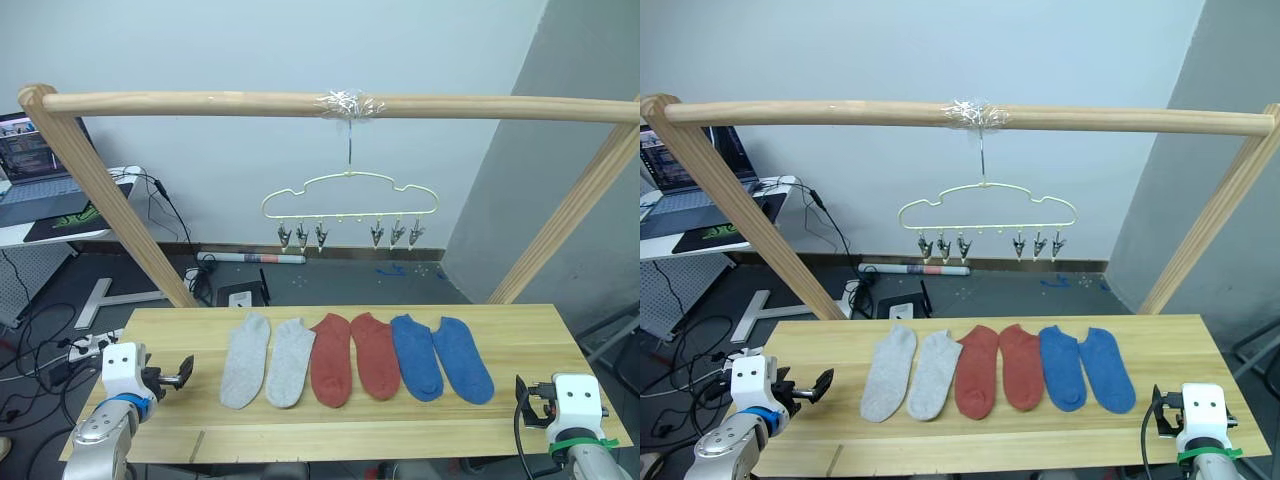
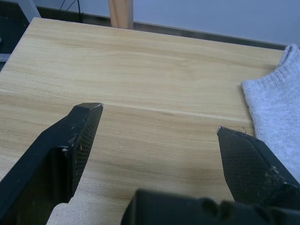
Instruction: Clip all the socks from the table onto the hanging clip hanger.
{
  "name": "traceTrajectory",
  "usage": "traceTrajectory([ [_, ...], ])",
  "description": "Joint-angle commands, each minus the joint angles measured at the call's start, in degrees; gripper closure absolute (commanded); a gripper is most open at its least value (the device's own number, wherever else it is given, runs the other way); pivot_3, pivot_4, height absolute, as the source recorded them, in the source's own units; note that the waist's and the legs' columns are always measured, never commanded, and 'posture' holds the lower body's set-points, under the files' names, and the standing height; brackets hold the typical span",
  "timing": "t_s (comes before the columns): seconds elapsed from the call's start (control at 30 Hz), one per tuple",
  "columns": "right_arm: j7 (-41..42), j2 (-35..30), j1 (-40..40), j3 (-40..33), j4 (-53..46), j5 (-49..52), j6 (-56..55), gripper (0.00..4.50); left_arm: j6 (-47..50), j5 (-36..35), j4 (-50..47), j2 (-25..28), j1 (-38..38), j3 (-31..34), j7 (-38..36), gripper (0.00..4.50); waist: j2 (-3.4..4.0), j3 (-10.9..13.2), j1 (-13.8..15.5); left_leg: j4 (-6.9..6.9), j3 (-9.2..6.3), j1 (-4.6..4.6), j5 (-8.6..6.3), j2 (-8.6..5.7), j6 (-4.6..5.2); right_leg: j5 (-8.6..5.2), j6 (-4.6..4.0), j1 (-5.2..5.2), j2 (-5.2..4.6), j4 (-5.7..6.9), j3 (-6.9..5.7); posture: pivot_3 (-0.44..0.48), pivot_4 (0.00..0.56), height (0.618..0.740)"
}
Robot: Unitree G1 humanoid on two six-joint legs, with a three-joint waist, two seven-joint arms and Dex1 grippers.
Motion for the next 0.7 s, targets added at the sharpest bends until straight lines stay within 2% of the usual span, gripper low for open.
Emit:
traceTrajectory([
  [0.03, -1.01, 0.19, -0.13, -0.6, -1.79, 0.08, -1.14, 0.0, -1.21, 0.83, -0.41, 0.72, -1.11, 0.12, 0.55, 0.05, 0.0, 0.0, -0.04, 0.0, 0.0, 0.0, 0.0, 0.0, 0.0, 0.0, 0.0, 0.0, 0.0, 0.0, 0.0, 0.21, 0.058, 0.74],
  [0.2, -1.92, 0.94, 0.3, -0.58, -1.95, -0.17, -1.46, 0.0, -3.16, 3.7, -0.24, 0.56, -2.11, -1.02, 2.92, 0.05, -0.01, 0.0, -0.05, 0.0, -0.01, 0.01, 0.0, 0.0, 0.0, 0.0, 0.0, 0.0, 0.0, 0.0, 0.0, 0.208, 0.059, 0.74],
  [0.3, -2.12, 1.16, 0.45, -0.63, -1.65, -0.25, -1.78, 0.0, -4.55, 2.42, -0.38, 0.27, -2.17, -0.56, 1.6, 0.05, 0.0, 0.0, -0.07, 0.0, 0.0, 0.0, 0.0, 0.0, 0.0, 0.0, 0.01, -0.01, 0.0, 0.0, 0.0, 0.208, 0.058, 0.74],
  [0.4, -2.34, 1.15, 0.44, -0.58, -1.42, -0.22, -1.98, 0.0, -0.9, 1.21, -0.28, 1.08, -2.26, -1.2, -1.24, 0.05, 0.0, 0.0, -0.12, -0.01, 0.01, 0.0, 0.0, 0.0, -0.01, 0.0, 0.0, -0.04, 0.0, -0.01, 0.0, 0.206, 0.056, 0.74],
  [0.57, -2.58, 1.1, 0.4, -0.58, -1.11, -0.16, -2.27, 0.0, -1.12, -0.42, -1.11, 0.6, -1.91, 0.04, -2.4, 0.05, -0.01, 0.0, -0.18, -0.01, 0.0, 0.0, 0.0, 0.0, -0.01, 0.0, 0.0, -0.03, 0.0, 0.0, 0.0, 0.206, 0.056, 0.74],
  [0.7, -2.63, 1.15, 0.5, -0.55, -0.88, -0.18, -2.52, 0.0, 0.62, -3.64, -4.76, 0.59, -0.27, 0.76, -5.19, 0.05, -0.01, 0.0, -0.21, 0.0, 0.01, 0.0, 0.0, 0.0, -0.01, 0.0, 0.0, -0.03, 0.0, 0.0, 0.0, 0.205, 0.056, 0.74],
])
